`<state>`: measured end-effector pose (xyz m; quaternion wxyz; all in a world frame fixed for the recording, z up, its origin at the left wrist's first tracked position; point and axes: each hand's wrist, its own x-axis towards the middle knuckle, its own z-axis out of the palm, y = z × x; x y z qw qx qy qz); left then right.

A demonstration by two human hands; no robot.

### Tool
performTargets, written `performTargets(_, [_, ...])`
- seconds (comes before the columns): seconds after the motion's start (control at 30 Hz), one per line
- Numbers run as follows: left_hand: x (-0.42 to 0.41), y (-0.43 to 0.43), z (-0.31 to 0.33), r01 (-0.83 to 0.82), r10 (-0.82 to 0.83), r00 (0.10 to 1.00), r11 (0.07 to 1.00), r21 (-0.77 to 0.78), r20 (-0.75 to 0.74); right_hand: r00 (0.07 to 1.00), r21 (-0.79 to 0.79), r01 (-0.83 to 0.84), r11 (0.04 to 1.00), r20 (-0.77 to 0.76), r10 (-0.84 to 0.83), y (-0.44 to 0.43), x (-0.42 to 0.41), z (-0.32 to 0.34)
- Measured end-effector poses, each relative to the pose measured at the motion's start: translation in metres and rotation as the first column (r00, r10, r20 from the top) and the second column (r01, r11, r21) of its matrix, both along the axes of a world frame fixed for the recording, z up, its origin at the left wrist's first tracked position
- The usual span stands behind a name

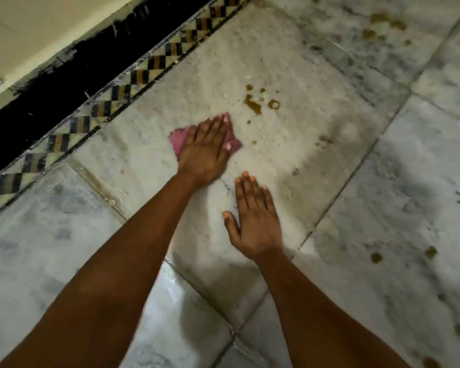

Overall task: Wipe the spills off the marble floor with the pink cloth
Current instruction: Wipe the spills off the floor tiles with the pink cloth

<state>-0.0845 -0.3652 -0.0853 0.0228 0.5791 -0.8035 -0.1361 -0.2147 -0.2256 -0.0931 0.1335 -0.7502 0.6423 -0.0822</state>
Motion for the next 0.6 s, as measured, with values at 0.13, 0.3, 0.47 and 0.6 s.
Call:
performTargets(0.13, [0.053,0.063,0.003,0.141,-0.141,0.990,0.983,-0.113,0.011,0.996,-0.062,0.007,0.998,0.091,-0.001,0.000,-0.016,0.011])
performTargets(0.3, [0.036,-0.007,-0.003,-0.223,0.223,0.975,0.972,-0.081,0.000,0.938,-0.167,0.344,0.924,0.009,-0.347,-0.032,-0.093,0.013])
performTargets(0.47, [-0.038,-0.046,-0.012,-0.212,0.212,0.977,0.976,-0.040,-0.016,0.827,-0.051,0.556,0.830,-0.068,-0.558,-0.044,-0.117,-0.011])
performTargets(0.6, [-0.026,0.012,-0.005,-0.078,0.078,0.997,0.995,-0.067,-0.007,0.836,-0.054,0.540,0.840,-0.086,-0.542,-0.046,-0.118,-0.010])
